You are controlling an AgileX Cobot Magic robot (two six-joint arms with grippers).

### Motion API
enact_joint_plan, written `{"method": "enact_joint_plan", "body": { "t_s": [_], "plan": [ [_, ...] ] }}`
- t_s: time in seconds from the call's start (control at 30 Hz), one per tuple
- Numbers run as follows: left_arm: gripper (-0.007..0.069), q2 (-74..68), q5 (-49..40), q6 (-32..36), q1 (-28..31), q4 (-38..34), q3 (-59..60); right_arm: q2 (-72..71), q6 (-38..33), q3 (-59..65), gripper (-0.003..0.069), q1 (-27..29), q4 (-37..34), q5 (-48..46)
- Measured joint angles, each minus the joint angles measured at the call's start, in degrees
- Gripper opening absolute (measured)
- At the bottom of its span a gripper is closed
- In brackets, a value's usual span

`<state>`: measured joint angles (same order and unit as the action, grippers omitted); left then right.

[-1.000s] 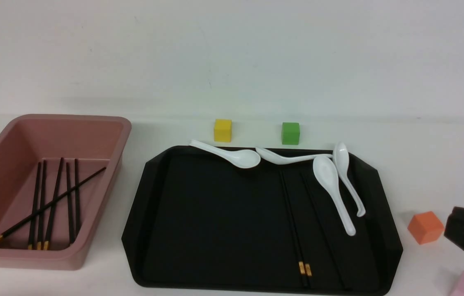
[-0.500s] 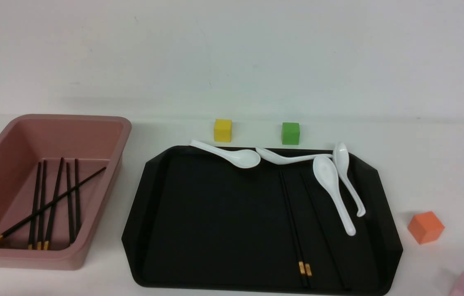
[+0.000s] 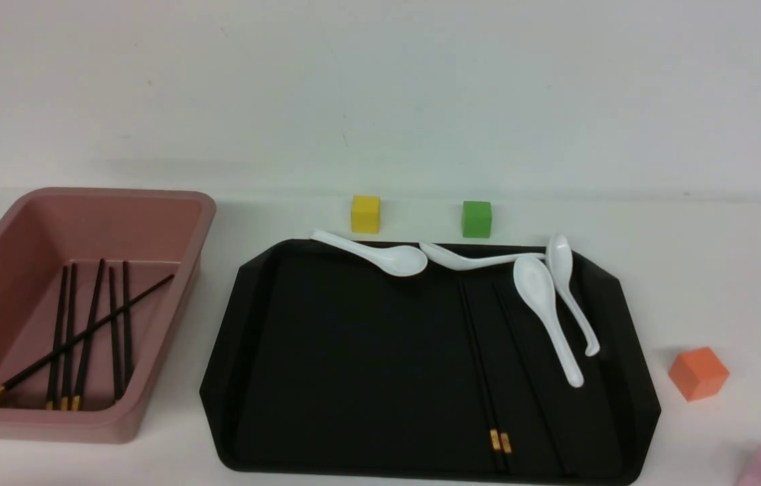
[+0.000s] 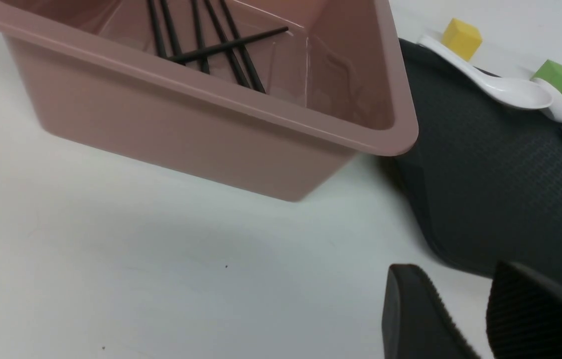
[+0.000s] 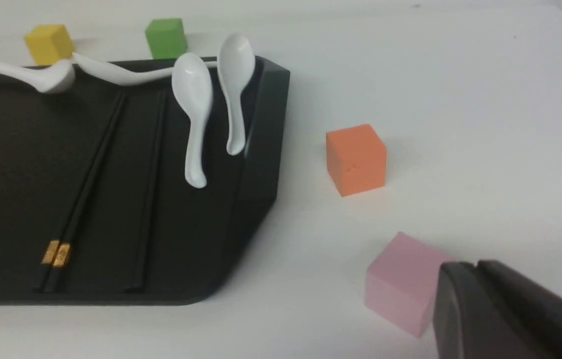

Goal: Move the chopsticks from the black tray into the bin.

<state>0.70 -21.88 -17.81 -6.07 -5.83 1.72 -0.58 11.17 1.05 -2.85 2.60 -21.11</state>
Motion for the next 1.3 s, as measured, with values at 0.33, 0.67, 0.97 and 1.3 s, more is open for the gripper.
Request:
{"method": "enact_joint_plan", "body": {
  "t_s": [0.33, 0.67, 0.97, 1.3],
  "plan": [
    [0.0238, 0.0, 0.0, 0.0, 0.0, 0.0, 0.0, 0.0, 0.06, 0.0, 0.0061, 0.0, 0.0, -0.06],
    [0.0238, 0.0, 0.0, 0.0, 0.0, 0.0, 0.0, 0.0, 0.06, 0.0, 0.0076, 0.0, 0.0, -0.06],
    [0.0238, 0.0, 0.0, 0.0, 0.0, 0.0, 0.0, 0.0, 0.06, 0.0, 0.0089, 0.0, 0.0, -0.06],
    [0.0238, 0.0, 0.0, 0.0, 0.0, 0.0, 0.0, 0.0, 0.06, 0.0, 0.0103, 0.0, 0.0, -0.06]
  ]
}}
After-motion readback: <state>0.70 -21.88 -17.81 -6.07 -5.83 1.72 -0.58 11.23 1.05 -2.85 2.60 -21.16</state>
